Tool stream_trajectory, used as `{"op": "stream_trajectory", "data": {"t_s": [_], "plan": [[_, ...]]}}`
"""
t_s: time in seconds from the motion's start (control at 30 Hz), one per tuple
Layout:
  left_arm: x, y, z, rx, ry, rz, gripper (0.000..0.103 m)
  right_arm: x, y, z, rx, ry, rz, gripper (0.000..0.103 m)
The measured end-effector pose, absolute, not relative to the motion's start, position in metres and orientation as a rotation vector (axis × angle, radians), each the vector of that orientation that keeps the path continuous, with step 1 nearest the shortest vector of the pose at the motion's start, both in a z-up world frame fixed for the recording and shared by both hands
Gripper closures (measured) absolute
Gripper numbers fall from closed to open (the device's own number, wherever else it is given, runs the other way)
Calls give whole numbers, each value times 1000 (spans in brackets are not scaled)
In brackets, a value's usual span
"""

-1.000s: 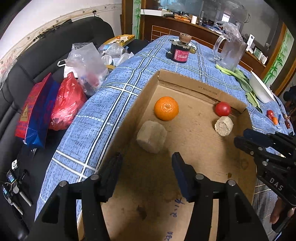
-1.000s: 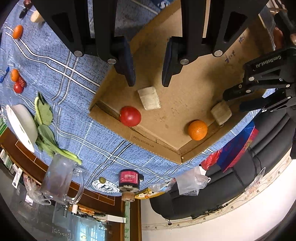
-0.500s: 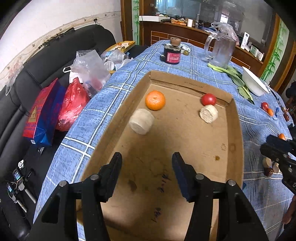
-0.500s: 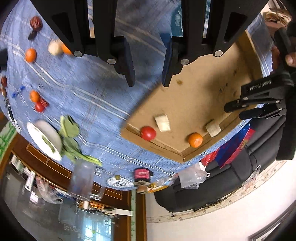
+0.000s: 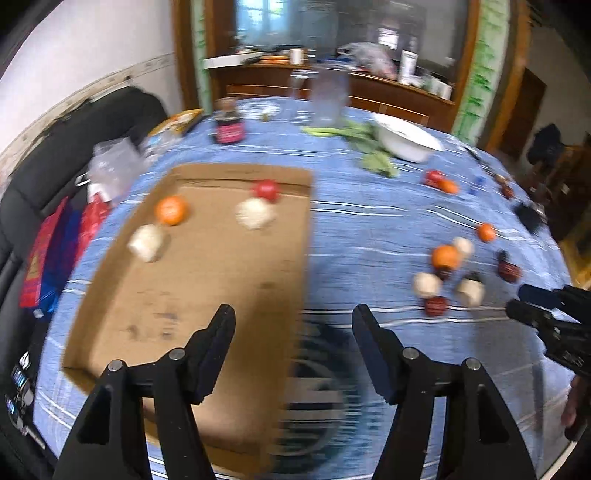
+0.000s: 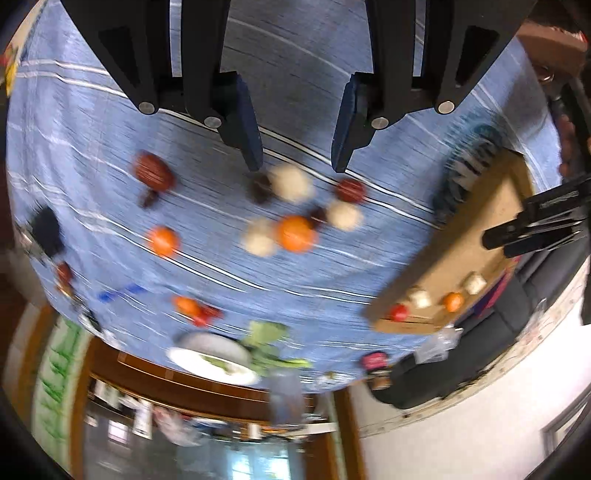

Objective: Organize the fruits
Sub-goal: 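Move both grippers back over the table toward the red dates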

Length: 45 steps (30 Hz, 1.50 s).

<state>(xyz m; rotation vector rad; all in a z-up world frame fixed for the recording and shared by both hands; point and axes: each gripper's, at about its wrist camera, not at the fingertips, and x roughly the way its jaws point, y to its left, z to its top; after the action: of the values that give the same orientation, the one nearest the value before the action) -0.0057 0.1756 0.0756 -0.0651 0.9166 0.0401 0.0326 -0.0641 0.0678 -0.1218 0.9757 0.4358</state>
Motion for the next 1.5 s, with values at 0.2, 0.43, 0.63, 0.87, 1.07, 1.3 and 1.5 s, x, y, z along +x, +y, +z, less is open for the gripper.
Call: {"op": "stream_trajectory", "data": {"t_s": [0.2, 0.43, 0.63, 0.87, 1.07, 1.3, 1.5], "plan": [[0, 112, 66, 4, 949, -65, 32, 51, -129, 51, -107, 999, 325, 62], [7, 82, 50, 36, 1005, -87, 32, 82, -154, 34, -77, 1023, 322, 62], [19, 78, 40, 10, 1043, -83, 32, 95, -140, 23, -137, 1008, 381, 62], [39, 69, 27, 7, 1065, -96, 32, 88, -144, 31, -136, 968, 415, 70], [54, 68, 12, -32, 1091, -108, 49, 81, -150, 38, -121, 956, 417, 70], [53, 70, 13, -42, 1065, -135, 72, 84, -148, 34, -109, 975, 425, 70], [53, 74, 13, -75, 1066, -143, 72, 99, -134, 30, -145, 978, 424, 58]]}}
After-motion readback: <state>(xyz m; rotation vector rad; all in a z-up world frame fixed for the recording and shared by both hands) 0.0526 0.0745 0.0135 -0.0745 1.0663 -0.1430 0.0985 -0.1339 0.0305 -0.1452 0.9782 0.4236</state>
